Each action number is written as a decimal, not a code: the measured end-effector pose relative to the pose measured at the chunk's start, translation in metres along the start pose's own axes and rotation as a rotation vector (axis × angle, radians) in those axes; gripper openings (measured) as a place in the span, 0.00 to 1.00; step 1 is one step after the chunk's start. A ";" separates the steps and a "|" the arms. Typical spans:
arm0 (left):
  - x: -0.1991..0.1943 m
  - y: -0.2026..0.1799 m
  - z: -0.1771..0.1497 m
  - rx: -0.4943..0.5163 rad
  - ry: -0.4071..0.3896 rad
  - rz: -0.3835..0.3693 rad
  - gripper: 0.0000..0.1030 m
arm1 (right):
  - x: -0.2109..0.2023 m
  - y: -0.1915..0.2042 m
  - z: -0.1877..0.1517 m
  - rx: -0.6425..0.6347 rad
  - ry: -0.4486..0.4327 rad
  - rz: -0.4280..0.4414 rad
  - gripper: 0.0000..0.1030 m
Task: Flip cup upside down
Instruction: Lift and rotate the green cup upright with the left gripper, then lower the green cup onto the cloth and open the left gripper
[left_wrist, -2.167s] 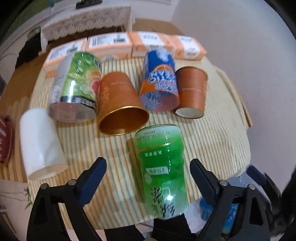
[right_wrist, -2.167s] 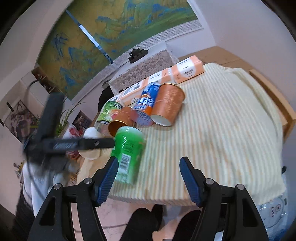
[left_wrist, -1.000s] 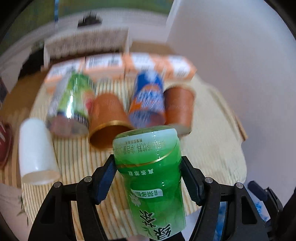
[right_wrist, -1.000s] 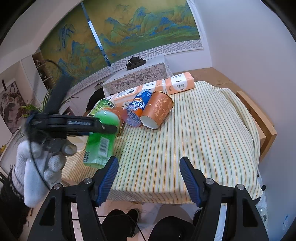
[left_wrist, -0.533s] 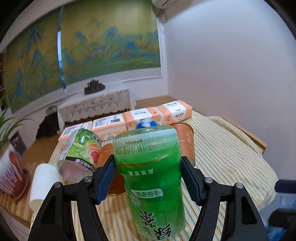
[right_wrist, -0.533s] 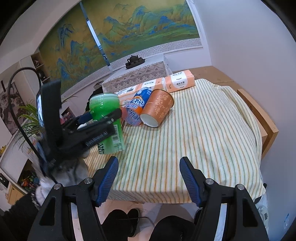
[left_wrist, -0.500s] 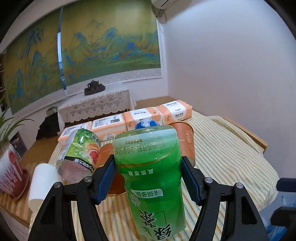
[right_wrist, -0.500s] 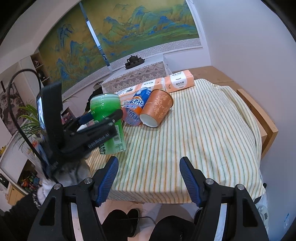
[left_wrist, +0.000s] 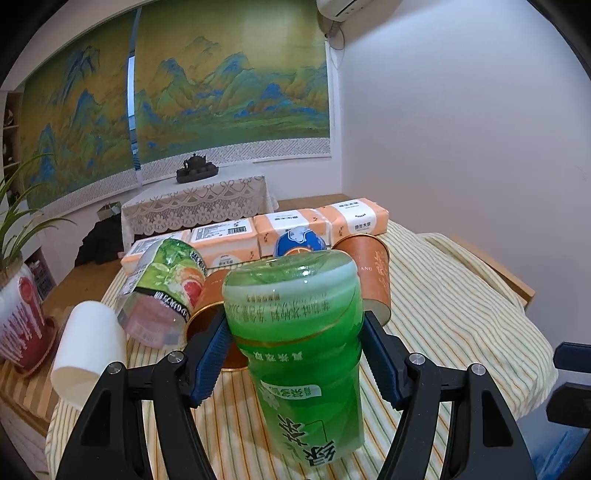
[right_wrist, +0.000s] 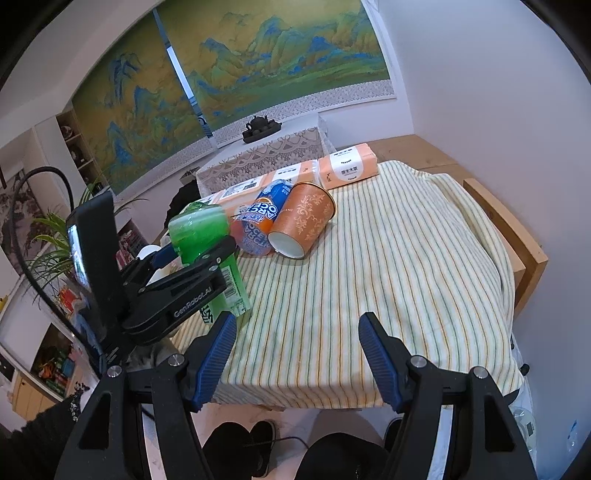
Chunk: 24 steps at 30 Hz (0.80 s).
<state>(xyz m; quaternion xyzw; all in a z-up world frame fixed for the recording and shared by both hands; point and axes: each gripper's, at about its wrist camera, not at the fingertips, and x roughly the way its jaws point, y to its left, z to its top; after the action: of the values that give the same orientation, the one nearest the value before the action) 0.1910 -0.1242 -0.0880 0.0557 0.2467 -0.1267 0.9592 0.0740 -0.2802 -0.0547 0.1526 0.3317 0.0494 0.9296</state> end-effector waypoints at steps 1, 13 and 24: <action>-0.002 0.000 -0.001 -0.002 0.008 -0.008 0.69 | 0.000 0.002 0.000 -0.003 -0.001 0.000 0.63; -0.013 -0.001 -0.016 -0.018 0.045 -0.034 0.67 | -0.005 0.014 -0.005 -0.024 0.000 0.003 0.63; -0.015 0.000 -0.015 -0.026 0.059 -0.043 0.67 | -0.009 0.015 -0.006 -0.023 -0.006 0.000 0.63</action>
<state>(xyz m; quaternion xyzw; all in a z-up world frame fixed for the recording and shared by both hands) 0.1712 -0.1179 -0.0937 0.0415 0.2775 -0.1423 0.9492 0.0631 -0.2661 -0.0494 0.1420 0.3285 0.0526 0.9323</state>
